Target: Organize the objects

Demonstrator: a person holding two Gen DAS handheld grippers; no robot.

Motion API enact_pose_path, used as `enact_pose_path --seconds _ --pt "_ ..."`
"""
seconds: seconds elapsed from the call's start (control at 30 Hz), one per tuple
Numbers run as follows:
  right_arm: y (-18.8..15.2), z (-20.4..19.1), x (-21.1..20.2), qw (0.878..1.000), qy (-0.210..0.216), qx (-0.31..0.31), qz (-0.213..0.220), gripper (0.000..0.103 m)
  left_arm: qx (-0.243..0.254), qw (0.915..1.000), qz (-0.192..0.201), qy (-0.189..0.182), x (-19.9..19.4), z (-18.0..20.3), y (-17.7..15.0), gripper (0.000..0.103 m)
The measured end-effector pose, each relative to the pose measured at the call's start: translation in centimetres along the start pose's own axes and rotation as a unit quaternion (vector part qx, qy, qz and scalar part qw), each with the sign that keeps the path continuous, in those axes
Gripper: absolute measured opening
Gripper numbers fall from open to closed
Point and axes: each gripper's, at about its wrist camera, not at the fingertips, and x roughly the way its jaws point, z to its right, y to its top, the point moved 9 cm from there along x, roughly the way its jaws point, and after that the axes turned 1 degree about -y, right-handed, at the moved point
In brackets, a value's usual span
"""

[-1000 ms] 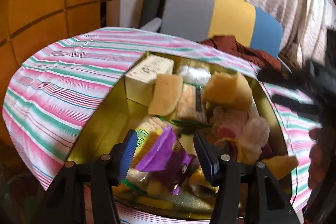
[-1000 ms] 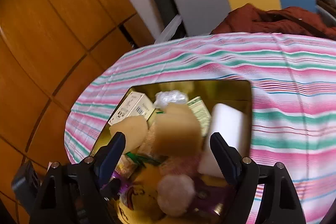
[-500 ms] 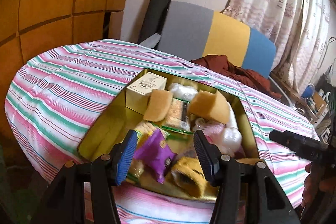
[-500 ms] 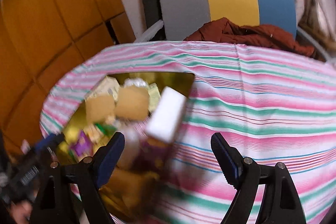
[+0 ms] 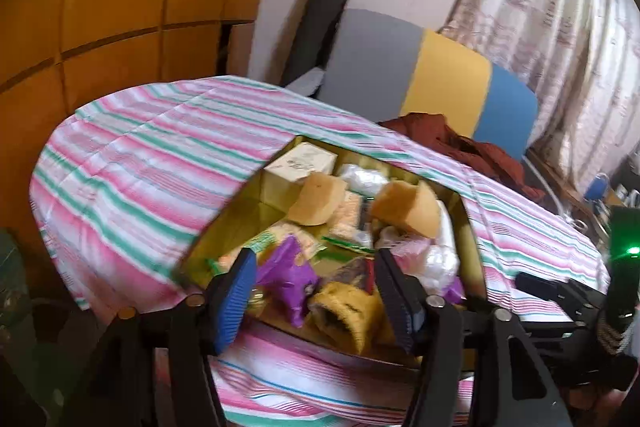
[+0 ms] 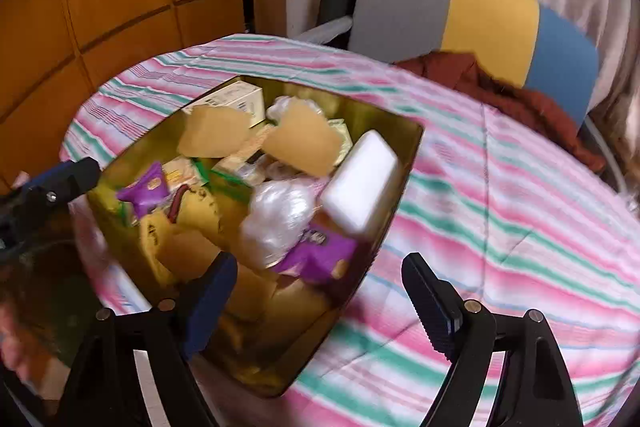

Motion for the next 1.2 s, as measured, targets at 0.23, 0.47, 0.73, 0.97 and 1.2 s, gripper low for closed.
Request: enact_pose_path --seconds 0.23,0.47,0.73,0.97,1.2 --pt "0.9 2.5 -2.8 0.998 -0.018 0.062 0.021 0.102 0.004 0.9982 -0.026 0.054 0.4 -0.6 -0.1 0.064" --pt "3.6 -0.4 -4.2 0.998 -0.015 0.049 0.041 0.103 0.032 0.9963 -0.017 0.077 -1.2 -0.5 0.1 0.064" --pt "4.9 -1.0 -3.4 0.994 -0.055 0.097 0.015 0.103 0.032 0.9905 0.004 0.134 -2.5 -2.5 1.8 0.064" --pt "3.5 -1.0 -3.1 0.992 -0.069 0.108 -0.005 0.103 0.022 0.9896 -0.027 0.14 -1.8 -2.6 1.0 0.064" --pt "3.1 -0.6 -3.0 0.991 -0.078 0.11 -0.008 0.103 0.027 0.9901 -0.066 0.121 -0.9 -1.7 -0.4 0.064"
